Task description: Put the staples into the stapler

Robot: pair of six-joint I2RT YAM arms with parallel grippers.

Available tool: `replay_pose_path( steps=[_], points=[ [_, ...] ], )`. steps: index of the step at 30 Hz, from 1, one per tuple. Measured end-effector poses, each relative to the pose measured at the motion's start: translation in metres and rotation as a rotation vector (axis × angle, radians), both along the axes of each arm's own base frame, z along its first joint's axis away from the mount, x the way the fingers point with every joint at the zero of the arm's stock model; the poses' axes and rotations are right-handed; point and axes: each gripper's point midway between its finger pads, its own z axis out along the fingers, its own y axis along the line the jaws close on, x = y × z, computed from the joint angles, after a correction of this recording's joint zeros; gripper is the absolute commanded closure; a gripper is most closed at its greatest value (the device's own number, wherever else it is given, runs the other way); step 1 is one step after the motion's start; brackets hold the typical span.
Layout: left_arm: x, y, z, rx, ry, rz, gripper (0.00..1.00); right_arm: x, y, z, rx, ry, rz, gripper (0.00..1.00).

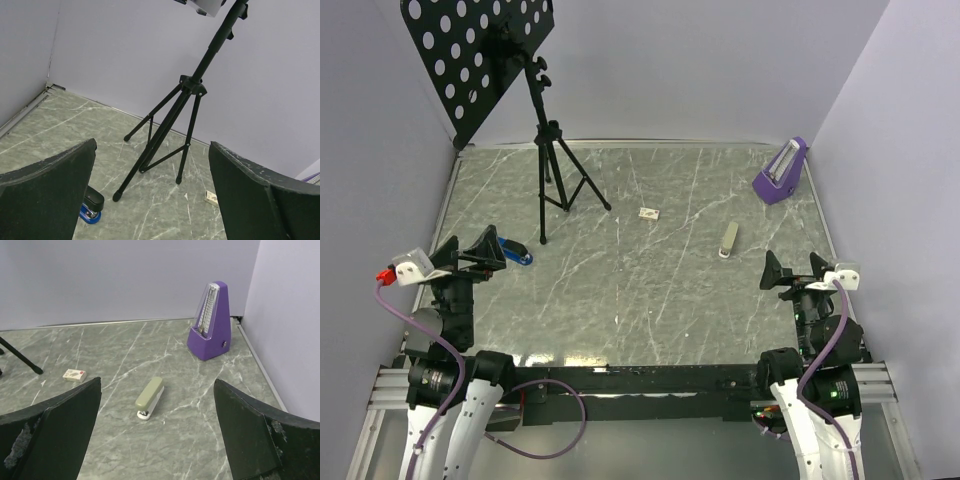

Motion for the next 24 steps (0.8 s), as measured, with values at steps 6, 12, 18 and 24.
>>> replay_pose_path(
  steps=[6,12,18,24],
  points=[
    [0.000,-0.001,0.000,-0.013,-0.001,-0.004,0.01,0.000,-0.001,-0.001,0.030,0.003,-0.009,0.00],
    [-0.001,-0.004,-0.002,-0.036,0.004,-0.023,0.01,-0.004,-0.003,0.002,0.104,0.009,-0.022,0.00],
    [-0.007,-0.010,-0.013,-0.068,0.039,-0.059,0.01,-0.016,0.014,0.019,0.162,0.009,0.073,0.00],
    [-0.011,-0.019,-0.024,-0.057,0.084,-0.115,0.01,0.018,0.049,0.014,0.194,0.230,0.218,0.00]
  ],
)
